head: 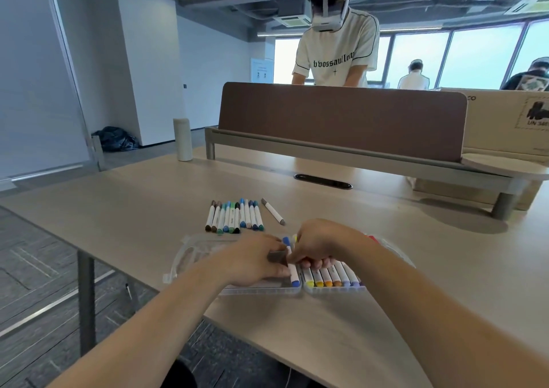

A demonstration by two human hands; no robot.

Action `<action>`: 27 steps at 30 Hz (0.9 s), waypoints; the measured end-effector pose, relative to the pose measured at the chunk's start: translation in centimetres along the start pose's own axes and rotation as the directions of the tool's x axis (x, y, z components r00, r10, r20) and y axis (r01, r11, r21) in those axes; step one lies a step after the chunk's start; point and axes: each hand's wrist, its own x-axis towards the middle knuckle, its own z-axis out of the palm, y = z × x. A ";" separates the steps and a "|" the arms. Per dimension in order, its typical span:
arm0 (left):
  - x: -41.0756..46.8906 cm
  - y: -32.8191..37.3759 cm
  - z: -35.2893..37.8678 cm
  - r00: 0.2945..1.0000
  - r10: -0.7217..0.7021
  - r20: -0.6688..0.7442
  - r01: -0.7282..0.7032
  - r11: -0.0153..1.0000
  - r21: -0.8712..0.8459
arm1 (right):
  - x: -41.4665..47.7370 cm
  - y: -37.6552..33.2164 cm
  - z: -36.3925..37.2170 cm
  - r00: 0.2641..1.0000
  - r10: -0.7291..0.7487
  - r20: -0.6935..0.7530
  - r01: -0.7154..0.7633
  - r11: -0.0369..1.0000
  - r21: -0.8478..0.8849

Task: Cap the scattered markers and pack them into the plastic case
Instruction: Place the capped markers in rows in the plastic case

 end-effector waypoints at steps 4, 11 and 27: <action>0.3 0.0 0.2 1.000 -0.003 0.019 0.003 1.000 0.000 | 0.3 -0.2 -0.4 0.999 0.022 0.039 -0.020 0.998 -0.062; 0.7 0.2 0.0 0.997 -0.016 0.075 0.015 1.000 0.011 | 0.7 -0.1 -0.7 0.996 0.017 0.088 -0.007 0.993 -0.115; 0.4 1.2 -0.8 0.993 -0.053 0.109 0.045 0.996 0.074 | 1.6 -0.1 -0.9 0.990 0.044 0.137 -0.033 0.996 -0.077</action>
